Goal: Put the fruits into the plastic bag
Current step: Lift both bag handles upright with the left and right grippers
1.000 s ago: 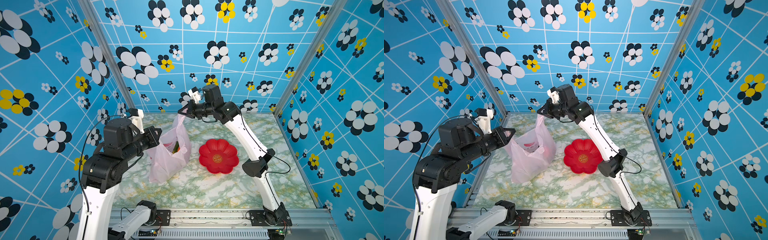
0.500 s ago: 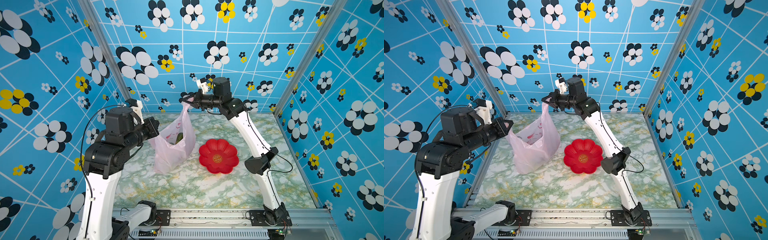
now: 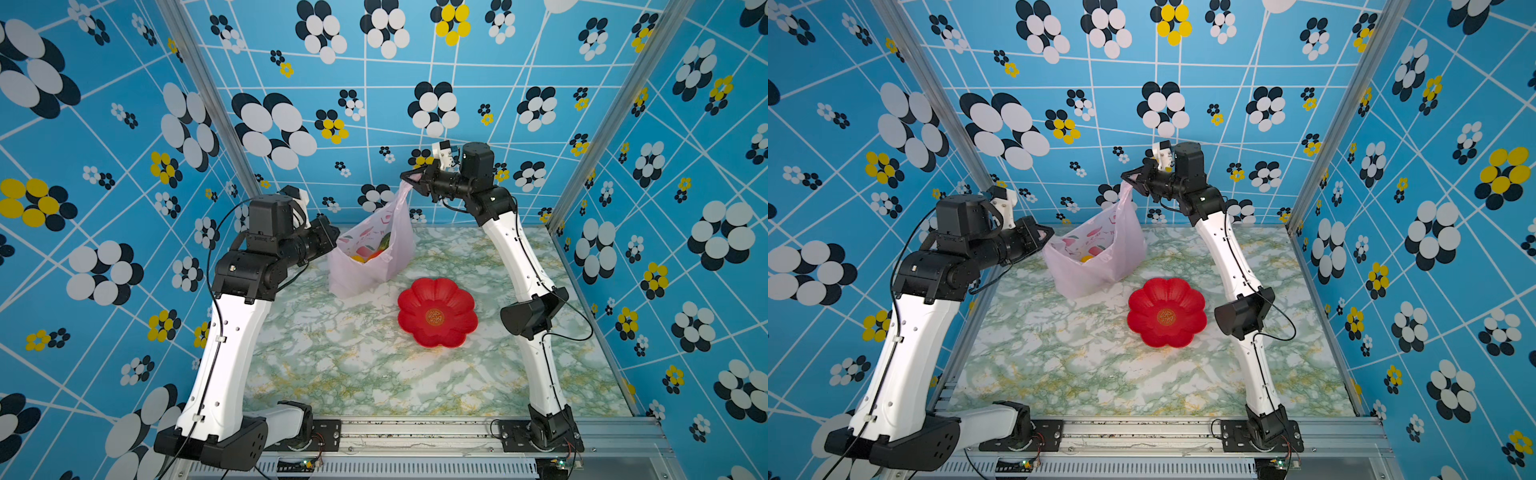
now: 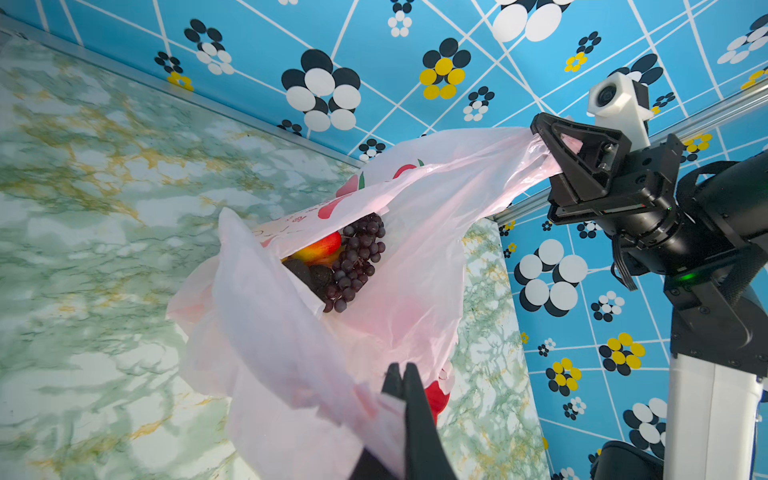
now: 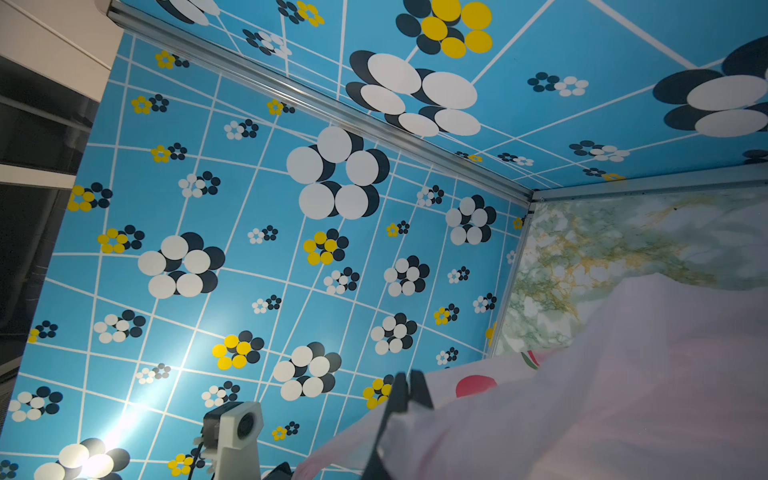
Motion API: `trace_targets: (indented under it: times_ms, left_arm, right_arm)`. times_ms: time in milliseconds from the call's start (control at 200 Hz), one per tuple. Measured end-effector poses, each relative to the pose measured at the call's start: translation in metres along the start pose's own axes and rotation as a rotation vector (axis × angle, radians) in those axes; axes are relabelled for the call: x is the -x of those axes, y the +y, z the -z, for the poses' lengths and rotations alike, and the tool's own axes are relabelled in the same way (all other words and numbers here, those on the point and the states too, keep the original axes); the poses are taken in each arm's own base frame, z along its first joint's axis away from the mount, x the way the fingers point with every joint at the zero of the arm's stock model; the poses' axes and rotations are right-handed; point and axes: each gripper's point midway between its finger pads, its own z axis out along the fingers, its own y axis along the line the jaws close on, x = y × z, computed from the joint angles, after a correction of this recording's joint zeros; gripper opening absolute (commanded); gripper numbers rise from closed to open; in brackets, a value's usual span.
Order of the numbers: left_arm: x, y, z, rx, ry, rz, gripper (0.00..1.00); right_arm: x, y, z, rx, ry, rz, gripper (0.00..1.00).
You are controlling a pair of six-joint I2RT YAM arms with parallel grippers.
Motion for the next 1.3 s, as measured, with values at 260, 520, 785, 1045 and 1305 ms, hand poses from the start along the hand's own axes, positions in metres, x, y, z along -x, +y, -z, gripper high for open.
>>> trace_targets:
  times_ms: [260,520,785,1045,1305]
  left_arm:
    - [-0.022,0.013,-0.045,-0.045,0.097,0.09,0.0]
    - [-0.017,0.0,-0.045,-0.106,0.085,0.097,0.0]
    - [-0.017,-0.005,-0.045,-0.129,0.093,0.099,0.28]
    - [-0.015,-0.009,-0.042,-0.142,0.086,0.08,0.61]
    - [-0.012,-0.014,-0.039,-0.151,0.077,0.07,0.77]
  right_arm:
    - [-0.026,-0.051,0.002,-0.119,0.092,-0.039,0.0]
    - [-0.027,-0.053,0.02,-0.134,0.08,-0.039,0.09]
    - [-0.024,-0.046,0.023,-0.122,0.068,-0.009,0.4]
    - [-0.023,-0.041,0.03,-0.145,0.054,0.023,0.63]
    - [-0.027,-0.042,0.044,-0.214,0.049,0.059,0.99]
